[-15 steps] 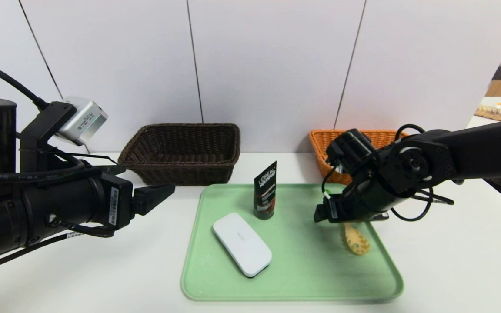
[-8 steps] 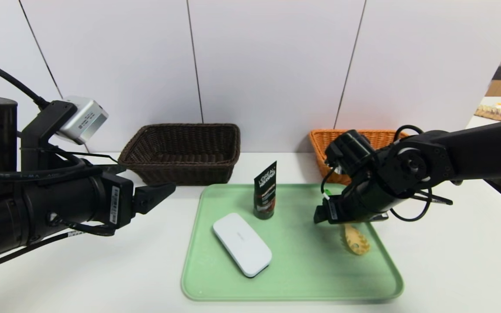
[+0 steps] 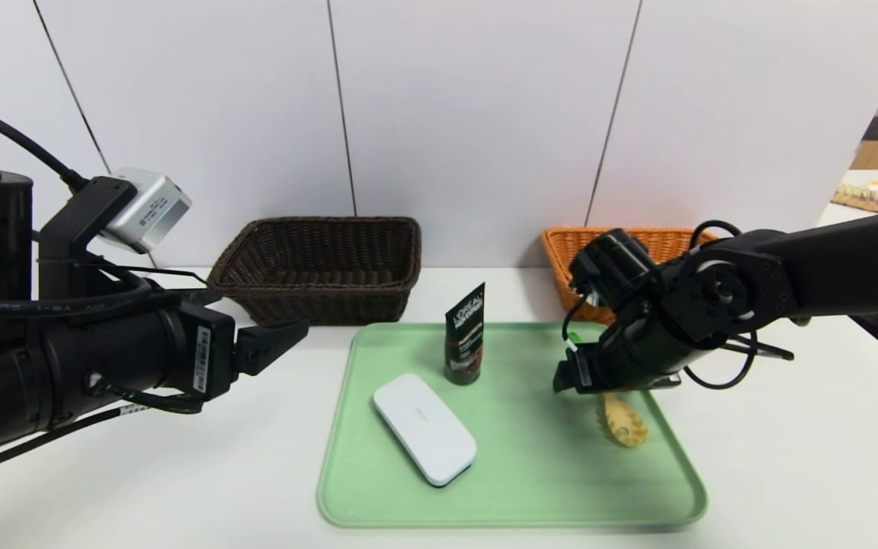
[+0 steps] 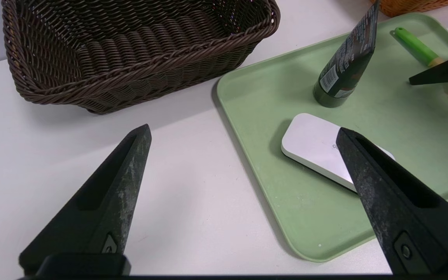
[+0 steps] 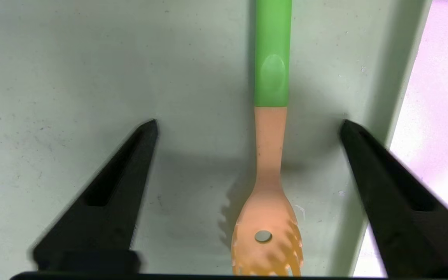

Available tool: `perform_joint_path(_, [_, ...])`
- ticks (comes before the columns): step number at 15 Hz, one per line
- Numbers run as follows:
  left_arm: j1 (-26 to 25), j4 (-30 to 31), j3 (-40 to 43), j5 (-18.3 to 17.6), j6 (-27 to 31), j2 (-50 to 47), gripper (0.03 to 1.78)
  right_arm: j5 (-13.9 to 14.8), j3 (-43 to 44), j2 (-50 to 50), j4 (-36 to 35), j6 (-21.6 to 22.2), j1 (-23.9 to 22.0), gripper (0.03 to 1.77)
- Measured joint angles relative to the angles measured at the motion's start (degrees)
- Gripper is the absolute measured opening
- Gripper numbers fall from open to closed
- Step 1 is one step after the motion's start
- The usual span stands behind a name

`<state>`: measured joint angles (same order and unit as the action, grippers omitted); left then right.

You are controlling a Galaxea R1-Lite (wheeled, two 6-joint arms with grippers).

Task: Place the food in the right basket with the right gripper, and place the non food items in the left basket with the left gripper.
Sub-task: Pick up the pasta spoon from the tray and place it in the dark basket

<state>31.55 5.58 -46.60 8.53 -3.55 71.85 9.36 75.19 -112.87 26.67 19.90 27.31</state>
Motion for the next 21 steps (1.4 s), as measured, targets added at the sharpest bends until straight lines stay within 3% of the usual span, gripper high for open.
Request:
perform_joint_path(6, [0.00,0.17,-0.09,0.00,-0.04,-0.05,1.69,-0.16,0.11,0.00,-0.09,0.02,0.02,0.62])
perform_joint_path(7, [-0.05,0.17,-0.24,0.06,-0.02,-0.09,1.69,-0.16,0.13,0.02,-0.13,0.22,-0.02,0.05])
perform_joint_path(16, [-0.18,-0.18,-1.49,0.28,-0.09,-0.41,1.69,-0.39,-0.09,1.13,-0.05,0.48,0.15,0.08])
perform_joint_path(21, [-0.18,-0.21,-0.46,0.28,-0.11,-0.50,1.69,-0.99,1.33,7.56,-0.05,0.24,4.55,0.08])
